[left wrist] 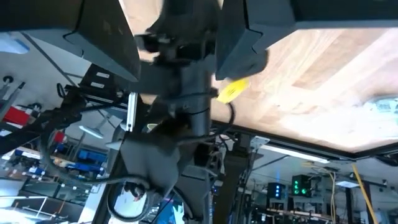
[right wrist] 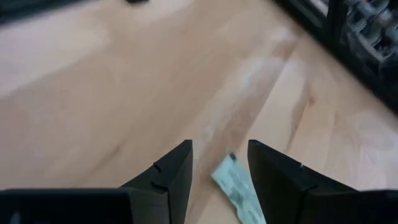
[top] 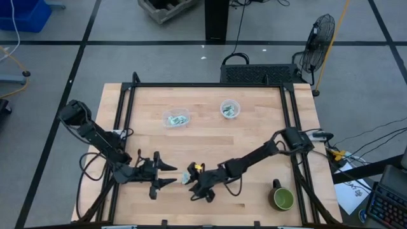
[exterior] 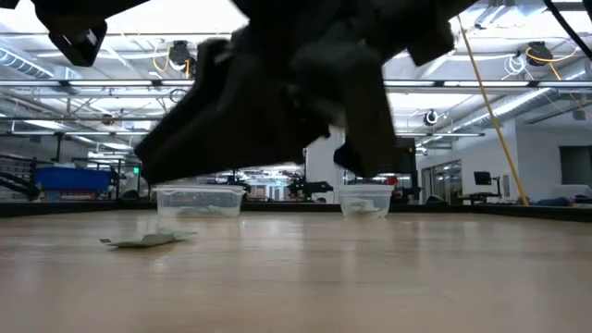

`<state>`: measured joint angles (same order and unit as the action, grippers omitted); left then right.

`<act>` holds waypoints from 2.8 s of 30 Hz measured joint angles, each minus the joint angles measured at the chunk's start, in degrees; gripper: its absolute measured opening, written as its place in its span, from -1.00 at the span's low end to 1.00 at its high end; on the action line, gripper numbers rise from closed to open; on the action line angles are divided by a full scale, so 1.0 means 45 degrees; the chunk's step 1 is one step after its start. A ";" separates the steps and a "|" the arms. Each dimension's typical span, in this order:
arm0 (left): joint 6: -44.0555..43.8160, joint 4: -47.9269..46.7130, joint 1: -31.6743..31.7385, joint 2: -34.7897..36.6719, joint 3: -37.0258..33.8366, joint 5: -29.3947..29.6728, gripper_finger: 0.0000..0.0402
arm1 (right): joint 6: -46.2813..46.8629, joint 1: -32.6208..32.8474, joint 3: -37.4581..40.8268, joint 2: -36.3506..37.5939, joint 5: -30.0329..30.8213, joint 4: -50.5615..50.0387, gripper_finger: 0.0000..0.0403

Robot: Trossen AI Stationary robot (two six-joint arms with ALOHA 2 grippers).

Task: Pick and place Stevia / Truvia into bins
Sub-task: Put the stevia packet into the right transparent container

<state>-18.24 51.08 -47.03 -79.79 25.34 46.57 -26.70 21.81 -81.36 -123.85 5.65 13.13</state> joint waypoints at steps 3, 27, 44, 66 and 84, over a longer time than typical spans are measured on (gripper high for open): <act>0.0081 0.0047 0.0000 0.0000 0.0005 0.0005 0.05 | 0.0016 -0.0206 -0.0250 -0.0243 0.0005 -0.0573 -0.28; 0.0278 0.0014 0.0015 0.0000 0.0005 0.0005 0.05 | -0.0242 -0.0871 -0.0405 -0.0602 -0.1331 -0.0589 -0.44; 0.0353 0.0001 0.0015 -0.0005 0.0015 -0.0002 0.05 | -0.0021 -0.1014 -0.1344 -0.1845 -0.1641 -0.0536 -0.44; 0.0257 -0.0055 0.0015 -0.0005 0.0015 -0.0023 0.05 | 0.1433 -0.1445 -0.1266 -0.1781 -0.1584 -0.1402 -0.97; 0.0025 -0.0171 0.0027 -0.0004 0.0015 -0.0044 0.05 | 0.1750 -0.1259 -0.0433 0.0309 0.0846 -0.3271 -1.00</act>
<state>-18.13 50.31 -46.90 -79.81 25.41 46.37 -18.83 16.14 -83.31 -122.46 9.45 -1.58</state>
